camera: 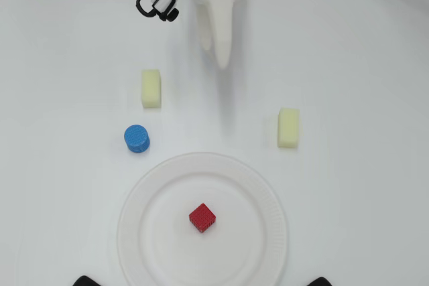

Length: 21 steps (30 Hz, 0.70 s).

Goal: Grasp a red block and put it in the dish.

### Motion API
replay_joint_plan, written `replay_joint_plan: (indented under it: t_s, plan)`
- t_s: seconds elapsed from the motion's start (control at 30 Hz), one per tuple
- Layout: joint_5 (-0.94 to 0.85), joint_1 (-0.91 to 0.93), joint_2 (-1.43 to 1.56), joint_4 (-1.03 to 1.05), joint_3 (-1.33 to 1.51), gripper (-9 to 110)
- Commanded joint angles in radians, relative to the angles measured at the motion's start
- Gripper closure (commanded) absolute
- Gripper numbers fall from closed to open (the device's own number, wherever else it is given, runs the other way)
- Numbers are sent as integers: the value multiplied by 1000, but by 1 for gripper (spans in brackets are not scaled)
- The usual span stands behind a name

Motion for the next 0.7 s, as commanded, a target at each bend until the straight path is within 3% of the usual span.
replay_joint_plan:
  t_s: [0.0, 0.4, 0.67]
  plan:
    - [12, -5, 146, 21, 130, 69]
    - [112, 48, 405, 87, 433, 71]
    - [156, -35, 721, 331, 538, 76]
